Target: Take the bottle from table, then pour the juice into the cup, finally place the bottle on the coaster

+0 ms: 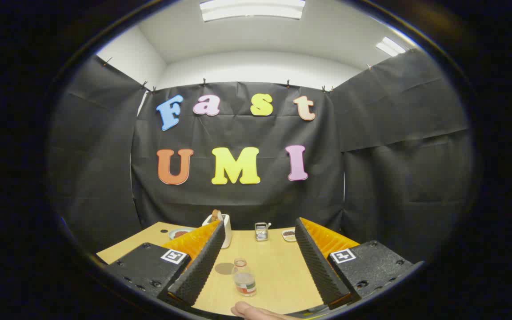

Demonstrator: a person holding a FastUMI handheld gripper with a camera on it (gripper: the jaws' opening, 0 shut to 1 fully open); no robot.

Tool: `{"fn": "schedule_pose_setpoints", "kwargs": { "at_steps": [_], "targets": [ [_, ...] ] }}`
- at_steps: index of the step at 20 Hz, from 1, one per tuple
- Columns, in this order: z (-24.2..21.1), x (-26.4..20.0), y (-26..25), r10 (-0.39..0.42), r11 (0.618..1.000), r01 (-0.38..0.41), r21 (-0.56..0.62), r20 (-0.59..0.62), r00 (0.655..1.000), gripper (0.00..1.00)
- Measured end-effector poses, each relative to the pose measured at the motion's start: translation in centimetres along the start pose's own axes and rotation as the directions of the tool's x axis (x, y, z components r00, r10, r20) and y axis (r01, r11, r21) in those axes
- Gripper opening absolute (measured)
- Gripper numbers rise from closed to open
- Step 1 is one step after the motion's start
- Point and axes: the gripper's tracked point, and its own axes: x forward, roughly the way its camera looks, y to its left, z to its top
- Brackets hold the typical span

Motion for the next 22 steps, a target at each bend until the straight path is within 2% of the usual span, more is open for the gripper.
{"fn": "schedule_pose_setpoints", "kwargs": {
  "at_steps": [22],
  "targets": [
    [0.3,-0.76,-0.13,0.019,1.0,-0.019,0.005,-0.003,1.0,1.0]
  ]
}}
